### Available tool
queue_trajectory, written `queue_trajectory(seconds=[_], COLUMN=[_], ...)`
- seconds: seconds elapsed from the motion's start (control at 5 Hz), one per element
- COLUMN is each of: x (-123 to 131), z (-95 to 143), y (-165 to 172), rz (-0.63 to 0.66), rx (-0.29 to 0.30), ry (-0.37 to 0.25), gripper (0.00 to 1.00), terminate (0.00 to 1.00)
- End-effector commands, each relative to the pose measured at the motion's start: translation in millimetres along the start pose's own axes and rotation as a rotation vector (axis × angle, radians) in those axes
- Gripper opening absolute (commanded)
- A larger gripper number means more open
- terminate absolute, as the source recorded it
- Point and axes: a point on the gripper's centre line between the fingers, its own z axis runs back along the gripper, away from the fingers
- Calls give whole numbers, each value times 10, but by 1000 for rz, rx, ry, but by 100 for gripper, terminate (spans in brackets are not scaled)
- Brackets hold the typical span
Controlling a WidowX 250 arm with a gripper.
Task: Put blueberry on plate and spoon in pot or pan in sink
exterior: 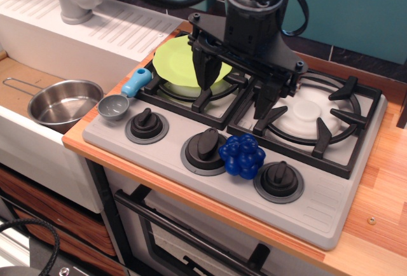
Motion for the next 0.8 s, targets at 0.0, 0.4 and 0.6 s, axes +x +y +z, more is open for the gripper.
queue_trajectory(seconds=[0.0, 0.4, 0.6], x=[0, 25, 32], z=[0, -225, -270], y=[0, -54, -56], rz=[0, 12, 11], rx=[0, -20, -27], ry=[0, -48, -56], gripper=[100, 100, 100], terminate=[0, 0, 0])
